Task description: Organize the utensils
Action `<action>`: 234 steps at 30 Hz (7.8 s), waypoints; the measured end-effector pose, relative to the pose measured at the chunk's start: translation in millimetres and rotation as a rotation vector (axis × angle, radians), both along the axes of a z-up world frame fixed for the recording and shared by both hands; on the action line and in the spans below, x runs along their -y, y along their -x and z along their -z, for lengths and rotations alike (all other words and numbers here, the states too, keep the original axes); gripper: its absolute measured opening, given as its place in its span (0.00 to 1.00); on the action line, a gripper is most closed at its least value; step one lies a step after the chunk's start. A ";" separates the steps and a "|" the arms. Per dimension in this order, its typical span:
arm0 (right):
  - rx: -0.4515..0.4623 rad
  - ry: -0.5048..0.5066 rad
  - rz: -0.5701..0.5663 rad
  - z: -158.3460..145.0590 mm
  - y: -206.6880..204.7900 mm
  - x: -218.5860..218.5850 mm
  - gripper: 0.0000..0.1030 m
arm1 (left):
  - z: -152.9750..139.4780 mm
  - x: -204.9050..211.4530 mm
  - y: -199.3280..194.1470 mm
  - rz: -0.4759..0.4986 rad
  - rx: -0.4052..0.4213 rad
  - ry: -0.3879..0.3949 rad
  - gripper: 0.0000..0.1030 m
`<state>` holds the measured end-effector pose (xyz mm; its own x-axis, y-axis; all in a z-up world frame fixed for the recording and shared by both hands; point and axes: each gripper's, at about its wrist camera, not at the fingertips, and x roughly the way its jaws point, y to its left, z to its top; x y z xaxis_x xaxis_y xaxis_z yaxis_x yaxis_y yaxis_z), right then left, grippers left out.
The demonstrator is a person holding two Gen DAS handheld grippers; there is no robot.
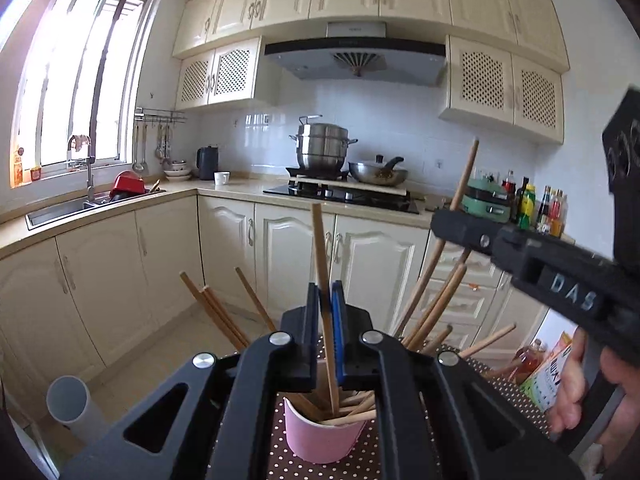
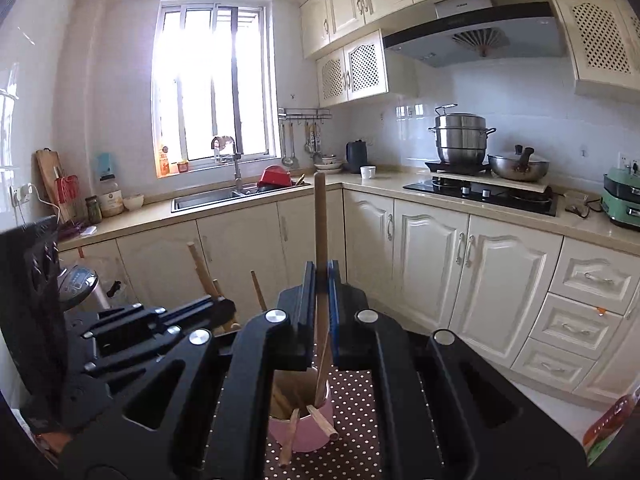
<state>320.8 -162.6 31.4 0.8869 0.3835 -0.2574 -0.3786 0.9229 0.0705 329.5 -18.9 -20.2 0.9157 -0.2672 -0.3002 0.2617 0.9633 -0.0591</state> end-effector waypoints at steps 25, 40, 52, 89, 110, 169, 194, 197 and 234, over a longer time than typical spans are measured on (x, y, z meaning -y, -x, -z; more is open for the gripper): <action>-0.023 -0.017 0.021 -8.7 15.1 10.6 0.07 | -23.8 -10.5 31.4 -0.068 0.008 0.003 0.54; 0.022 0.001 0.095 -15.3 91.1 16.4 0.20 | -43.1 -33.4 106.3 -0.174 -0.011 0.005 0.70; 0.093 0.017 0.133 -6.4 174.3 8.4 0.54 | -45.3 -36.1 195.9 -0.232 0.062 -0.031 0.74; 0.200 0.026 0.177 8.3 248.0 0.4 0.89 | -48.2 -37.6 281.7 -0.279 0.250 -0.030 0.84; 0.214 0.026 0.180 10.9 251.1 -0.4 0.92 | -44.5 -36.7 277.0 -0.282 0.261 -0.046 0.88; 0.190 0.023 0.186 18.9 253.0 0.0 0.92 | -40.0 -27.2 277.9 -0.273 0.271 -0.052 0.88; 0.183 0.023 0.184 20.9 251.3 -2.9 0.92 | -41.0 -28.5 274.9 -0.273 0.266 -0.053 0.88; 0.183 0.022 0.184 20.9 251.4 -3.9 0.92 | -40.9 -29.2 274.6 -0.274 0.267 -0.054 0.88; 0.176 0.013 0.180 21.1 249.5 0.2 0.92 | -36.5 -30.5 273.4 -0.277 0.263 -0.059 0.88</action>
